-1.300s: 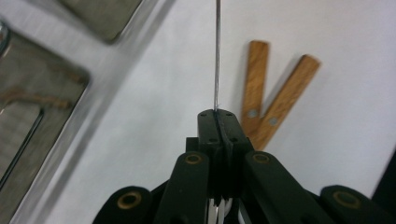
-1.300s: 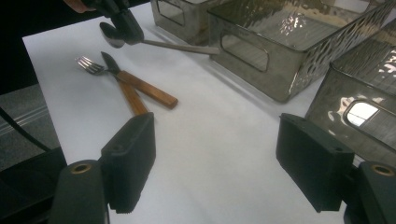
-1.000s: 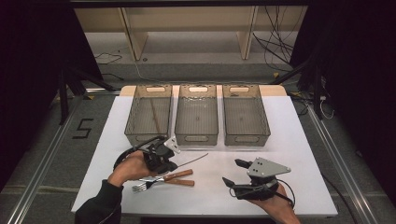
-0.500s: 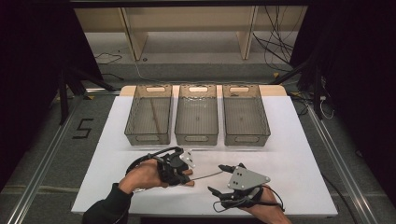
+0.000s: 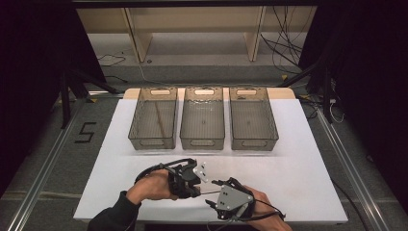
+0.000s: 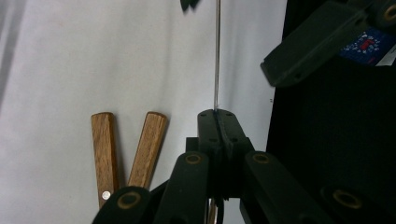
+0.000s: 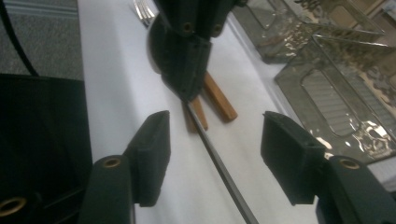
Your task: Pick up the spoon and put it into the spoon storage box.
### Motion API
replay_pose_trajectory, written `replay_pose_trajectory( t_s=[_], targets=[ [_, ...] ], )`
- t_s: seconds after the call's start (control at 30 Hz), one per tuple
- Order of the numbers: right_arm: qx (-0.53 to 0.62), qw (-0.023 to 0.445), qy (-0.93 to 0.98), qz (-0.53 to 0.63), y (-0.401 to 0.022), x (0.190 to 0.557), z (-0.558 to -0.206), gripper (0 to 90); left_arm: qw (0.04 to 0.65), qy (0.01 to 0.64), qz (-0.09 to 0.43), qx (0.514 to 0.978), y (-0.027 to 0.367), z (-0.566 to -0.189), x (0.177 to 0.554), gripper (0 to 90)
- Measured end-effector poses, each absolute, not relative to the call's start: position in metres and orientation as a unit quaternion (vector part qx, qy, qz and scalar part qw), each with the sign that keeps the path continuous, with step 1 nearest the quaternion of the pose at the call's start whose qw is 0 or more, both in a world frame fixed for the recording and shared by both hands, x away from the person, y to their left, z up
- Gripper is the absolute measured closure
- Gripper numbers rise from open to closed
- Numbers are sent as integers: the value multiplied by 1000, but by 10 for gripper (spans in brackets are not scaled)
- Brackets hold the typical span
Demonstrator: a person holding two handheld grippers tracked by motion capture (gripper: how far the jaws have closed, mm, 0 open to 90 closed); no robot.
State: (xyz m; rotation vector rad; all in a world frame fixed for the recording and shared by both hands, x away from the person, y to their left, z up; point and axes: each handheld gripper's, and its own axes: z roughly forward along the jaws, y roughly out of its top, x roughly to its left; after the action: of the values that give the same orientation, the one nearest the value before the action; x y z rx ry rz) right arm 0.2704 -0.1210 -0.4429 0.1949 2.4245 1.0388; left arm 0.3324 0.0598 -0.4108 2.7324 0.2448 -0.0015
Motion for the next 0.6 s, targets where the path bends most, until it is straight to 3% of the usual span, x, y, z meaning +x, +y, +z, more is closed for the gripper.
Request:
replay_pose_trajectory(
  t_s=[0.6],
  targets=[
    [-2, 253, 912, 322, -109, 268, -455, 716, 191, 58, -11, 980, 54, -411, 322, 893]
  ],
)
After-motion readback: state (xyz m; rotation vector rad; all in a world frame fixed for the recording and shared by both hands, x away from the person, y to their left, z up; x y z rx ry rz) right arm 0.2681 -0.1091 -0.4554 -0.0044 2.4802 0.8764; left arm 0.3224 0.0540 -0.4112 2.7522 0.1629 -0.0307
